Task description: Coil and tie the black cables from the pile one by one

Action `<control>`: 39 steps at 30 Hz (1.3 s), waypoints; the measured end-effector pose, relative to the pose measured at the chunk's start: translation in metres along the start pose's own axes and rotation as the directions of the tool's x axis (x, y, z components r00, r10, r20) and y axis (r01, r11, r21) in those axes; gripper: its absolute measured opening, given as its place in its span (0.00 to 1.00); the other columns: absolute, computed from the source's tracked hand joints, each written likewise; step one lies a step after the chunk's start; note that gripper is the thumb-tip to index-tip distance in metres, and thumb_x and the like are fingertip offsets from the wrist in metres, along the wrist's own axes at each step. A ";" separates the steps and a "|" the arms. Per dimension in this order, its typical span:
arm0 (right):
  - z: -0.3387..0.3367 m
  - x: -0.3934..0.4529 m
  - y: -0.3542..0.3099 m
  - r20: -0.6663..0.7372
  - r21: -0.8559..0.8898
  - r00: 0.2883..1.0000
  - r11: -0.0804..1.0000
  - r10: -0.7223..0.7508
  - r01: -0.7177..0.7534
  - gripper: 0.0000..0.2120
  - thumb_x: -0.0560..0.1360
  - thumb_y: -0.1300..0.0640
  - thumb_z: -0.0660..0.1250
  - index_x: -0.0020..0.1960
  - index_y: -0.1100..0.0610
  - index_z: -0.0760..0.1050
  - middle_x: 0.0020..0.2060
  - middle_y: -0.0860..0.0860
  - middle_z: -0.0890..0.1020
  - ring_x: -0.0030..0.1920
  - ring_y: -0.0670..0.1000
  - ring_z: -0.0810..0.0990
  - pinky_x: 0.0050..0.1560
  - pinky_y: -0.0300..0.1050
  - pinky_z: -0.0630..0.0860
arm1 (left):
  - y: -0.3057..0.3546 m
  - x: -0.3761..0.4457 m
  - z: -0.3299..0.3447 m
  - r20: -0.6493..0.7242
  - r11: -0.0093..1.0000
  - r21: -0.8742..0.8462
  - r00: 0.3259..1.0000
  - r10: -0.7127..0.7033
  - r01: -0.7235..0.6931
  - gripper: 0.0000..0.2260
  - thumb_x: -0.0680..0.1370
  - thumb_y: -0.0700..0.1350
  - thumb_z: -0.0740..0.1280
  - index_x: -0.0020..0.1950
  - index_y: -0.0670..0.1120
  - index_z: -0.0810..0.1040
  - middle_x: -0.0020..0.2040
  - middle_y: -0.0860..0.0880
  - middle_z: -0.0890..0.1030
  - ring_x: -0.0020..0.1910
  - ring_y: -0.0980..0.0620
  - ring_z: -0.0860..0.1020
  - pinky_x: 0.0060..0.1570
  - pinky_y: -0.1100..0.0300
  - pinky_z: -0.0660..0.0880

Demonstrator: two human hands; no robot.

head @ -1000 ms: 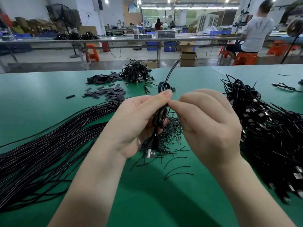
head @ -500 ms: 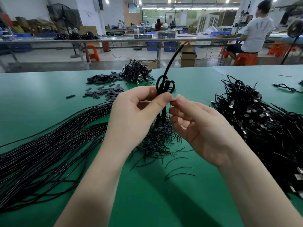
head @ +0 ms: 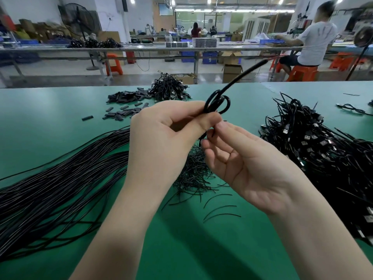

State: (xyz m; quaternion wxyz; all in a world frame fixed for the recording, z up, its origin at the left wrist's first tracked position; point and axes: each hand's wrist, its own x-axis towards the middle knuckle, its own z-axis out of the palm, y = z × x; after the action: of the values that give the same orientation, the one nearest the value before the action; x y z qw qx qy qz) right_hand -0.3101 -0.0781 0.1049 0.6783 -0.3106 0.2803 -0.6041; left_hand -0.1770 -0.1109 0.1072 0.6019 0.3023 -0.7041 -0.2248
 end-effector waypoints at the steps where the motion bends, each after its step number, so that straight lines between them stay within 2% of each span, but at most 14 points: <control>1: 0.001 0.000 0.002 -0.004 0.001 0.998 0.998 -0.060 0.060 0.02 0.63 0.59 0.72 0.34 0.57 0.84 0.32 0.52 0.82 0.32 0.47 0.81 0.33 0.35 0.78 | 0.000 0.000 0.000 0.001 1.000 -0.014 1.000 -0.019 0.019 0.04 0.74 0.46 0.73 0.47 0.54 0.85 0.40 0.58 0.85 0.40 0.59 0.83 0.42 0.65 0.76; 4: -0.001 0.002 0.011 -0.015 -0.310 0.921 0.877 -0.390 0.367 0.03 0.70 0.60 0.71 0.38 0.59 0.80 0.29 0.50 0.80 0.30 0.46 0.78 0.33 0.35 0.77 | -0.002 0.001 0.002 -0.005 0.997 0.015 0.997 -0.074 0.074 0.06 0.74 0.51 0.73 0.42 0.49 0.84 0.33 0.58 0.81 0.33 0.62 0.77 0.35 0.67 0.72; 7: -0.012 0.010 0.016 0.234 -0.782 0.636 0.246 -0.735 0.573 0.04 0.76 0.63 0.69 0.43 0.57 0.78 0.32 0.48 0.80 0.34 0.47 0.78 0.38 0.34 0.74 | -0.004 -0.001 0.007 0.005 0.988 0.032 0.988 -0.153 0.152 0.12 0.75 0.54 0.71 0.39 0.47 0.82 0.28 0.56 0.75 0.28 0.60 0.68 0.29 0.65 0.66; 10: -0.025 0.015 0.014 0.573 -0.768 0.396 -0.302 -0.717 0.565 0.03 0.75 0.68 0.68 0.46 0.64 0.80 0.40 0.52 0.81 0.42 0.48 0.77 0.47 0.33 0.73 | -0.010 0.001 0.004 0.100 0.927 -0.048 0.926 -0.365 0.371 0.14 0.71 0.58 0.70 0.36 0.48 0.83 0.30 0.50 0.75 0.30 0.56 0.70 0.33 0.60 0.68; 12: -0.033 0.018 0.013 0.711 -0.677 0.286 -0.516 -0.642 0.524 0.04 0.73 0.72 0.69 0.47 0.67 0.81 0.41 0.58 0.81 0.43 0.54 0.78 0.48 0.41 0.75 | -0.011 0.003 0.001 0.252 0.817 -0.162 0.824 -0.508 0.553 0.13 0.69 0.58 0.73 0.33 0.50 0.83 0.31 0.49 0.75 0.30 0.54 0.71 0.33 0.60 0.69; 13: -0.035 0.019 0.013 0.724 -0.665 0.272 -0.537 -0.634 0.519 0.04 0.73 0.72 0.69 0.47 0.67 0.81 0.41 0.58 0.81 0.42 0.55 0.79 0.47 0.43 0.76 | -0.012 0.003 0.001 0.290 0.786 -0.195 0.800 -0.525 0.586 0.13 0.69 0.58 0.74 0.33 0.50 0.83 0.31 0.50 0.75 0.29 0.54 0.71 0.32 0.61 0.69; 15: -0.034 0.019 0.011 0.618 -0.744 0.360 -0.371 -0.699 0.556 0.03 0.75 0.66 0.70 0.48 0.63 0.82 0.41 0.53 0.82 0.42 0.49 0.79 0.46 0.38 0.75 | -0.014 0.003 0.002 0.240 0.820 -0.221 0.845 -0.479 0.528 0.13 0.69 0.58 0.73 0.36 0.48 0.83 0.30 0.51 0.77 0.30 0.55 0.73 0.32 0.63 0.71; 17: -0.025 0.015 0.008 0.284 -0.828 0.624 0.141 -0.728 0.542 0.04 0.77 0.59 0.69 0.50 0.55 0.82 0.41 0.48 0.84 0.40 0.43 0.80 0.41 0.35 0.75 | -0.018 0.004 0.002 0.107 0.909 -0.179 0.926 -0.363 0.377 0.13 0.72 0.56 0.73 0.39 0.47 0.83 0.33 0.51 0.79 0.34 0.55 0.75 0.38 0.59 0.75; 19: -0.021 0.013 0.004 -0.018 -0.650 0.884 0.678 -0.467 0.345 0.07 0.74 0.50 0.70 0.44 0.52 0.84 0.39 0.49 0.85 0.37 0.44 0.82 0.36 0.35 0.76 | -0.021 0.005 -0.001 0.024 0.972 -0.076 0.975 -0.219 0.221 0.08 0.74 0.54 0.72 0.39 0.52 0.82 0.34 0.55 0.80 0.35 0.58 0.75 0.39 0.61 0.74; 20: -0.020 0.012 0.002 -0.069 -0.563 0.944 0.794 -0.322 0.230 0.12 0.70 0.45 0.71 0.41 0.53 0.85 0.37 0.50 0.85 0.35 0.45 0.81 0.35 0.35 0.76 | -0.021 0.005 -0.001 0.025 0.986 -0.035 0.986 -0.163 0.164 0.05 0.74 0.53 0.72 0.39 0.55 0.82 0.35 0.58 0.81 0.34 0.60 0.76 0.38 0.65 0.74; 22: -0.019 0.011 0.001 -0.074 -0.470 0.983 0.875 -0.168 0.114 0.14 0.63 0.42 0.73 0.38 0.53 0.85 0.36 0.50 0.84 0.33 0.45 0.80 0.33 0.35 0.75 | -0.018 0.004 0.000 0.074 0.991 -0.031 0.989 -0.125 0.128 0.01 0.74 0.51 0.72 0.42 0.58 0.83 0.39 0.59 0.84 0.37 0.60 0.80 0.41 0.64 0.77; 29: -0.016 0.007 -0.004 -0.093 -0.251 0.995 0.968 -0.044 0.019 0.09 0.62 0.53 0.75 0.39 0.57 0.85 0.36 0.51 0.83 0.32 0.45 0.80 0.30 0.34 0.76 | -0.017 0.002 0.003 0.080 0.966 -0.149 0.976 -0.201 0.212 0.11 0.66 0.52 0.76 0.46 0.50 0.85 0.42 0.54 0.86 0.43 0.55 0.84 0.46 0.61 0.79; 35: -0.012 0.005 -0.001 -0.068 -0.227 0.991 0.969 -0.112 0.094 0.08 0.62 0.56 0.74 0.38 0.58 0.85 0.33 0.52 0.83 0.32 0.46 0.80 0.33 0.34 0.77 | -0.016 0.003 -0.001 0.087 0.964 -0.153 0.975 -0.206 0.218 0.17 0.64 0.50 0.77 0.48 0.43 0.85 0.42 0.50 0.86 0.43 0.53 0.85 0.46 0.60 0.80; 39: -0.015 0.006 0.003 -0.018 -0.433 0.923 0.835 -0.384 0.339 0.05 0.65 0.57 0.74 0.39 0.57 0.83 0.32 0.50 0.82 0.33 0.45 0.79 0.37 0.35 0.77 | -0.013 0.002 0.000 0.087 0.966 -0.136 0.974 -0.211 0.221 0.10 0.67 0.54 0.77 0.43 0.51 0.86 0.39 0.53 0.85 0.39 0.57 0.83 0.42 0.63 0.78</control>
State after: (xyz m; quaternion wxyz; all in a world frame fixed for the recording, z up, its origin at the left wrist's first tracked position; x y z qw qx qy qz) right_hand -0.3185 -0.0850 0.0931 0.4529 -0.4653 0.3754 -0.6614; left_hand -0.1754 -0.1220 0.0995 0.5684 0.3244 -0.6700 -0.3504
